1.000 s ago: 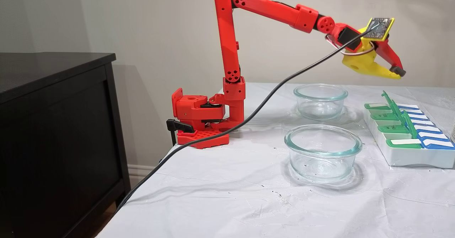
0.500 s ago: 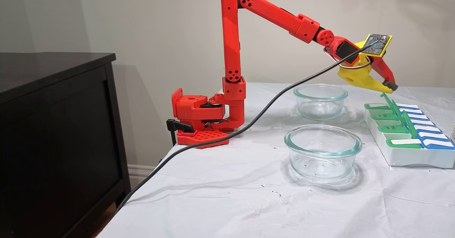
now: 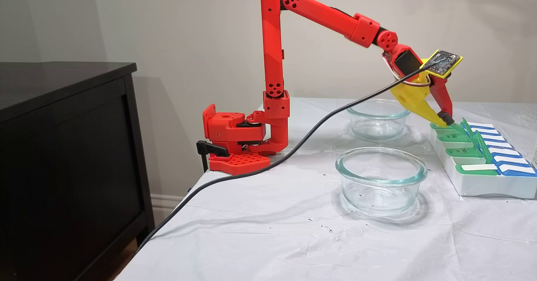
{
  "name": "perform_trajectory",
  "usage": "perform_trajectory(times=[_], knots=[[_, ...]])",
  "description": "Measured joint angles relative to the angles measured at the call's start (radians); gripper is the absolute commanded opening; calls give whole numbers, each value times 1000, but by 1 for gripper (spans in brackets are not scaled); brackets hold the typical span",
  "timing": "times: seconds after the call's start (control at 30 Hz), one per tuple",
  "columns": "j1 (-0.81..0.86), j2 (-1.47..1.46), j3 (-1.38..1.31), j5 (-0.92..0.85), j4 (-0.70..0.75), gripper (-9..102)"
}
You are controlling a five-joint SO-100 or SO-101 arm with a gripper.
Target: Sort medicines into box.
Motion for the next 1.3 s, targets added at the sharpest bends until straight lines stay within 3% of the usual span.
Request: perform_trajectory(times=[0.63,1.1,1.3], knots=[[-61,-64,46,-146,-64,0],[-83,-137,21,-299,12,0],[-89,-124,61,-396,-43,0]])
